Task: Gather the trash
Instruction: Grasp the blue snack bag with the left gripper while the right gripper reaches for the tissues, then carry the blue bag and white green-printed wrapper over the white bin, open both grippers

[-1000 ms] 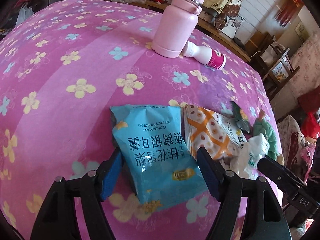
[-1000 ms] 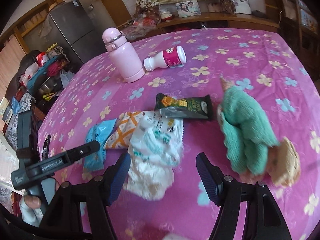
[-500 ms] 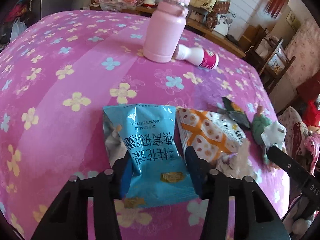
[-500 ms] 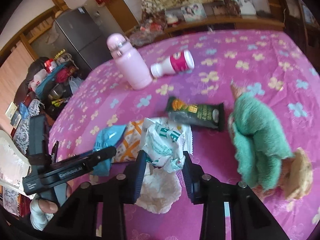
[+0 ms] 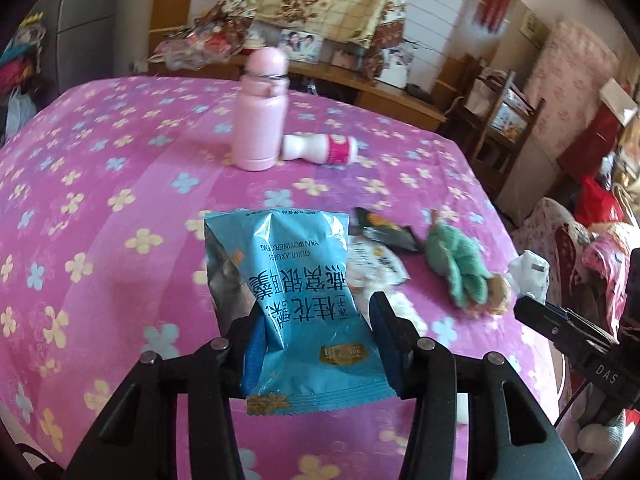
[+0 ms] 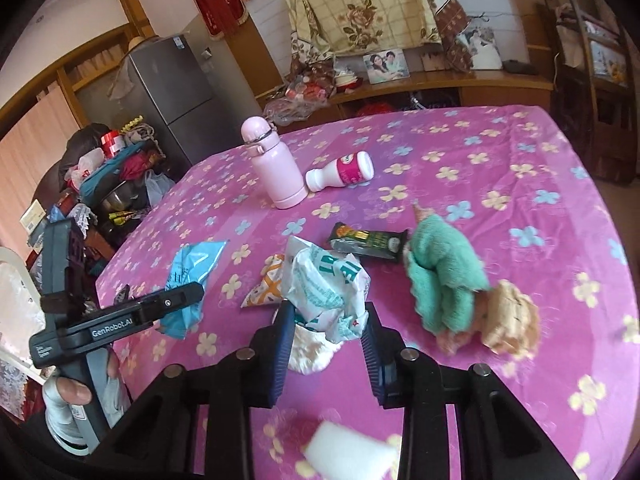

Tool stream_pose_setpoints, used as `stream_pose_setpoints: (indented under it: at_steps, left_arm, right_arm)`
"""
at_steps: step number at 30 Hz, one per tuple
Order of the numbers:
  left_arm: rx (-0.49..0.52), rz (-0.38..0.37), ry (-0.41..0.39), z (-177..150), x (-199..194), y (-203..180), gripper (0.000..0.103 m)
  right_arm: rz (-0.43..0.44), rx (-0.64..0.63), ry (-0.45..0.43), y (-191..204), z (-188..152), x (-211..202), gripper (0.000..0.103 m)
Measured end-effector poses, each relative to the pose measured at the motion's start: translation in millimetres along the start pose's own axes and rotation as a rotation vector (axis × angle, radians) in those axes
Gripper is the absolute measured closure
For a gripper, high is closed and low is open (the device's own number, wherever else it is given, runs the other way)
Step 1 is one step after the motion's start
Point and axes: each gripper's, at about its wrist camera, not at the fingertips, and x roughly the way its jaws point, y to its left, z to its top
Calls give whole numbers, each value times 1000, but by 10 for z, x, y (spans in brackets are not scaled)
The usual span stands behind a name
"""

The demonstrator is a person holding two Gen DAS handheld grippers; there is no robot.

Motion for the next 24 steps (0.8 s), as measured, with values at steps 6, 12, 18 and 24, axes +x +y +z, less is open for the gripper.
stream_pose_setpoints:
  at_steps: [6, 12, 18, 24]
  left_arm:
    - [70, -18, -4, -71, -19, -398, 52]
    - [120, -34, -14, -122, -41, -697, 52]
    - [167, -52, -20, -157, -38, -1006, 52]
    - [220, -85, -17, -221, -8, -1367, 52]
  right_arm:
    - [-47, 4, -25, -101, -100, -269, 68]
    - [-86, 15, -48, -239, -173, -471, 68]
    - [-114, 35, -63, -373, -254, -628, 68]
    - [-153, 66, -75, -590, -336, -836, 68]
